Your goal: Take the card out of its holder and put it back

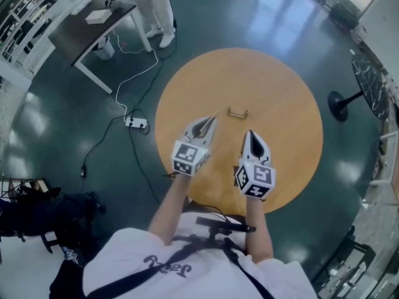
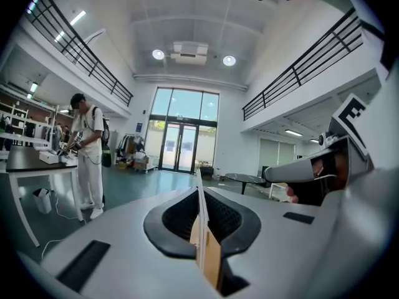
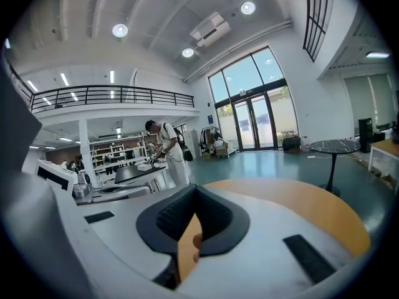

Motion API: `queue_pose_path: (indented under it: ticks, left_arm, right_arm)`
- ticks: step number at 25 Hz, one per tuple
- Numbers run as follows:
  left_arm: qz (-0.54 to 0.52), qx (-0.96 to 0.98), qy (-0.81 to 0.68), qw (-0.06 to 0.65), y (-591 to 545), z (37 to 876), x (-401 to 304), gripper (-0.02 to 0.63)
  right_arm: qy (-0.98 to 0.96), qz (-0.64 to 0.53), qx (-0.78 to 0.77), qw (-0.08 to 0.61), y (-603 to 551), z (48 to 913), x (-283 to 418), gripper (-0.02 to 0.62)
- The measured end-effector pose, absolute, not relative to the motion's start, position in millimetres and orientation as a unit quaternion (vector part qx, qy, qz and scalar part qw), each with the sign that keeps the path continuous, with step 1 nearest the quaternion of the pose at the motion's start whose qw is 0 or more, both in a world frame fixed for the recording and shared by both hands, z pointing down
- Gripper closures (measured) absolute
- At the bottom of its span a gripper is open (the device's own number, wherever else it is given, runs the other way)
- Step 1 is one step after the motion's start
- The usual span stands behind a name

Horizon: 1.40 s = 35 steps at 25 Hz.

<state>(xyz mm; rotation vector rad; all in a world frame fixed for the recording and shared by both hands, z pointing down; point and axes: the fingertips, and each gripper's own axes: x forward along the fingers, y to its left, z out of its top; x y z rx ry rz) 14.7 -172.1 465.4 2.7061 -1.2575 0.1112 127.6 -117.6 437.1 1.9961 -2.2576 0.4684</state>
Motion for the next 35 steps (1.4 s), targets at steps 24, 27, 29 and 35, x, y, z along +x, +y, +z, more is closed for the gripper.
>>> queue_pose_path:
  ticks: [24, 27, 29, 35]
  left_arm:
    - [0.188, 0.92, -0.341, 0.038, -230.2, 544.3, -22.9, 0.58]
    - [0.204, 0.929, -0.308, 0.012, -245.1, 541.9, -15.6, 0.58]
    - [0.217, 0.936, -0.277, -0.008, -251.0, 542.4, -5.1, 0.58]
    - [0.253, 0.954, -0.149, -0.066, -251.7, 553.8, 39.2, 0.58]
  right_arm:
    - [-0.712, 0.262, 0.647, 0.069, -131.7, 522.7, 161.7, 0.575]
    - [-0.709, 0.265, 0.65, 0.068, -136.3, 527.7, 165.8, 0.575]
    - [-0.705, 0.266, 0.654, 0.066, -139.9, 528.9, 171.1, 0.575]
    - [-0.69, 0.275, 0.666, 0.068, -146.5, 537.6, 191.2, 0.575]
